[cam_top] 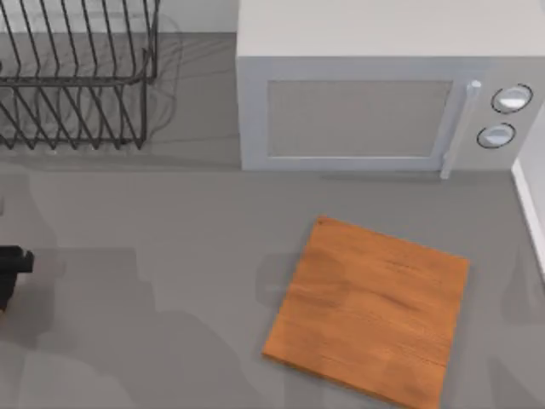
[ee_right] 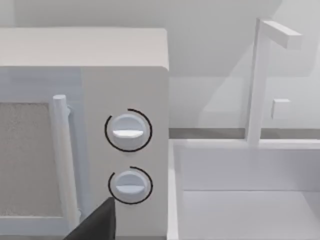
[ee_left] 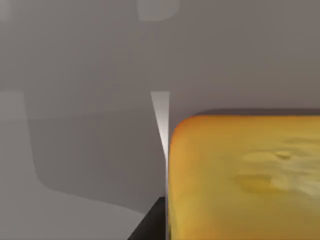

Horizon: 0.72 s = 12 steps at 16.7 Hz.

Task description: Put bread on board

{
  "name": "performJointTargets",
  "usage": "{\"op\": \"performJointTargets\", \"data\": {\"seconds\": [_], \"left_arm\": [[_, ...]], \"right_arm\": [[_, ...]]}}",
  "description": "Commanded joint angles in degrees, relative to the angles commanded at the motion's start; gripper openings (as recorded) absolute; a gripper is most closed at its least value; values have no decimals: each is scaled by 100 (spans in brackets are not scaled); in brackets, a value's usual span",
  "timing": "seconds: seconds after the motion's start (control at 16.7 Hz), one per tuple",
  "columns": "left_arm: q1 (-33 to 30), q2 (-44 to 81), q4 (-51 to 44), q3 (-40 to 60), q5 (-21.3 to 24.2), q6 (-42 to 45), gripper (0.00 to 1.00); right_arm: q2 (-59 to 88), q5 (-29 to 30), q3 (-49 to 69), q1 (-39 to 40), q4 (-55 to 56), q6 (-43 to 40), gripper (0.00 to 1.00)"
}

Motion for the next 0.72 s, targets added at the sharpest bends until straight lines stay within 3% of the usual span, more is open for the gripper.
{"op": "performJointTargets", "data": {"seconds": [0.48,0.72], "left_arm": [[-7,-21,-19,21,6,0,0],[-2,-237,-695,496,5,-9,0]], "right_arm": [[0,0,0,0,0,0,100],[0,0,0,0,0,0,100]]}}
